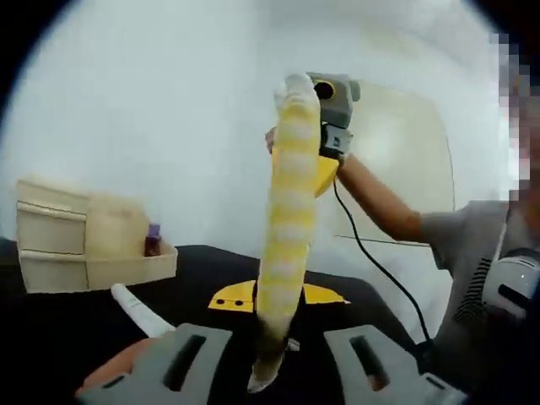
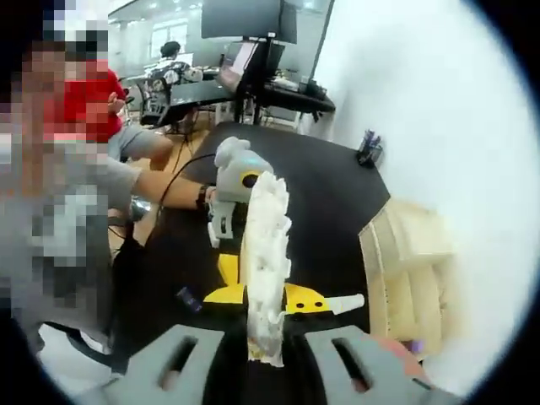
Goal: Open the drawer, pick up the cosmetic bottles from the table one by one, place them into the drawer, release the gripper, close the drawer, and move the gripper away
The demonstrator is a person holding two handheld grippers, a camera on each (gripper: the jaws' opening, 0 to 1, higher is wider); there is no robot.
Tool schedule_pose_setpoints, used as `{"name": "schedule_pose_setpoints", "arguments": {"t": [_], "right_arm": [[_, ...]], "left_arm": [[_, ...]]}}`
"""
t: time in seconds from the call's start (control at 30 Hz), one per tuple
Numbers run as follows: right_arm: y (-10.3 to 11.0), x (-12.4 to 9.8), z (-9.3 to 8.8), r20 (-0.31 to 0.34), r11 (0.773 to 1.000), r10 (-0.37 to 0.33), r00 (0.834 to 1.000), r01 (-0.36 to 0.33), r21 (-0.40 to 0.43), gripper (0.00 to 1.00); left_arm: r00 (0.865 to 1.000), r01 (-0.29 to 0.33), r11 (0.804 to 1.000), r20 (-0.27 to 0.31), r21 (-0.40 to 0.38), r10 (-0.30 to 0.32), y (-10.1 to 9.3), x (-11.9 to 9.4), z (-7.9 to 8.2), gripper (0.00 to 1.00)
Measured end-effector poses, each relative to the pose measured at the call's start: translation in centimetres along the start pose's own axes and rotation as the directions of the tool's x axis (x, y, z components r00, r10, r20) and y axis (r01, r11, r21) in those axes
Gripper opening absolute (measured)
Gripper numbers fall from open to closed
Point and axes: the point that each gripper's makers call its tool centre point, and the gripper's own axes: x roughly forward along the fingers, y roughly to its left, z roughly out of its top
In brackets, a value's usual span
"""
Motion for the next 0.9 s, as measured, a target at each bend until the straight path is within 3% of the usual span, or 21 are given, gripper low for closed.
{"name": "schedule_pose_setpoints", "arguments": {"t": [0.1,0.27,0.5,0.63,0.7,0.8,0.87,0.9], "right_arm": [[-1.8,-0.6,-0.1,-0.011,0.998,-0.065,0.998,0.065,0.003,0.1],[-4.3,-1.8,-0.7,-0.042,0.99,-0.138,0.99,0.139,0.004,0.1],[-7.8,-2.8,-2.4,-0.166,0.974,-0.224,0.96,0.225,-0.008,0.1],[-10.2,-2.9,-3.2,-0.242,0.947,-0.321,0.915,0.311,-0.08,0.1],[-10.9,-2.8,-3.5,-0.273,0.939,-0.344,0.898,0.324,-0.118,0.1],[-11.9,-2.6,-3.5,-0.279,0.938,-0.347,0.895,0.326,-0.12,0.1],[-12.6,-2.6,-3.4,-0.271,0.934,-0.357,0.894,0.336,-0.124,0.1],[-14.2,-2.8,-3.3,-0.266,0.933,-0.359,0.895,0.34,-0.117,0.1]], "left_arm": [[0.996,-0.087,0.995,0.013,-0.045,0.088,2.2,-0.5,0.4,0.22],[0.972,-0.229,0.972,-0.041,0.051,0.231,5.0,-1.3,-0.7,0.34],[0.954,-0.257,0.962,-0.134,0.086,0.267,6.1,-1.0,-3.1,0.35],[0.939,-0.298,0.948,-0.142,0.113,0.312,7.2,-1.1,-3.6,0.37],[0.925,-0.34,0.935,-0.146,0.103,0.352,8.5,-1.0,-3.7,0.37],[0.896,-0.368,0.911,-0.189,0.187,0.401,10.4,-0.9,-3.3,0.38],[0.883,-0.358,0.913,-0.248,0.195,0.399,11.0,-0.5,-3.3,0.38],[0.877,-0.364,0.91,-0.257,0.198,0.407,11.5,-0.3,-2.9,0.38]]}}
